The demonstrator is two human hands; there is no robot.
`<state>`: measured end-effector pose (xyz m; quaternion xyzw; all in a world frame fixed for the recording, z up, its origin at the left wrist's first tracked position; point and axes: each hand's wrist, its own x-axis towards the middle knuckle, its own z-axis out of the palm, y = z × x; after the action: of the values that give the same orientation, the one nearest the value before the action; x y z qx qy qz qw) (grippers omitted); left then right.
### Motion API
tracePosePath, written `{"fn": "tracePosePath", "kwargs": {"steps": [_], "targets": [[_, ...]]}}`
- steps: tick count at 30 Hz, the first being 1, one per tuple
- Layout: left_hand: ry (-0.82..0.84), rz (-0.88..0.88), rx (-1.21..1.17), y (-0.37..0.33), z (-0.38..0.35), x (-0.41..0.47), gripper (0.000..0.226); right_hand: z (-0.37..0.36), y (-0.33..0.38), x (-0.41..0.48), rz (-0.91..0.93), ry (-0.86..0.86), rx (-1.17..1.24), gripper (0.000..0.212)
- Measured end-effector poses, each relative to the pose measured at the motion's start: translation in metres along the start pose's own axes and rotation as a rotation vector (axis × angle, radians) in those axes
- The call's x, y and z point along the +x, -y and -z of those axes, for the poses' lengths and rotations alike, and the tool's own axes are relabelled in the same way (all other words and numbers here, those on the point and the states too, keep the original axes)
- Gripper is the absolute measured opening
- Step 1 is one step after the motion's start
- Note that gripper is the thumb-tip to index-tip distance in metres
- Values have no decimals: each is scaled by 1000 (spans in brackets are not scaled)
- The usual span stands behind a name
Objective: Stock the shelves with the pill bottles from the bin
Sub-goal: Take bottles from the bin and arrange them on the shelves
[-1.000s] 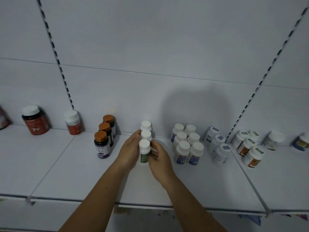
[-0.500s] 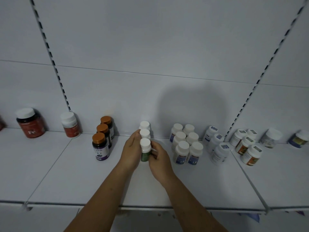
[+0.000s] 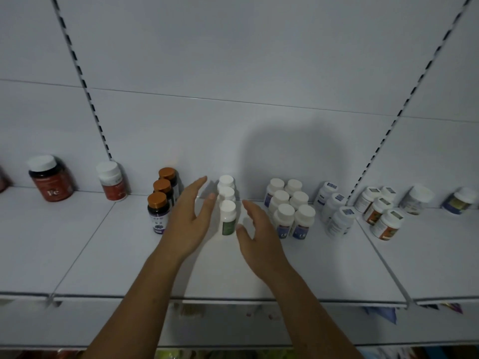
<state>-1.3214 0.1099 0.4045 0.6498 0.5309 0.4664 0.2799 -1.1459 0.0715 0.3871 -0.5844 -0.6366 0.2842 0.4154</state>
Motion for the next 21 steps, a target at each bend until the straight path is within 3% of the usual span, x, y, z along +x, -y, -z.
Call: {"fn": "tracePosePath", "kwargs": {"steps": [4, 8, 11, 21], "targets": [[74, -143, 311, -9, 35, -28, 60, 19, 31, -13, 162, 45, -49, 57], [80, -174, 644, -18, 64, -69, 77, 30, 50, -28, 402, 100, -223, 70], [60, -98, 817, -24, 83, -104, 82, 33, 63, -42, 437, 258, -289, 74], [-189, 275, 1012, -53, 143, -268, 81, -27, 96, -108, 747, 632, -276, 76]]}}
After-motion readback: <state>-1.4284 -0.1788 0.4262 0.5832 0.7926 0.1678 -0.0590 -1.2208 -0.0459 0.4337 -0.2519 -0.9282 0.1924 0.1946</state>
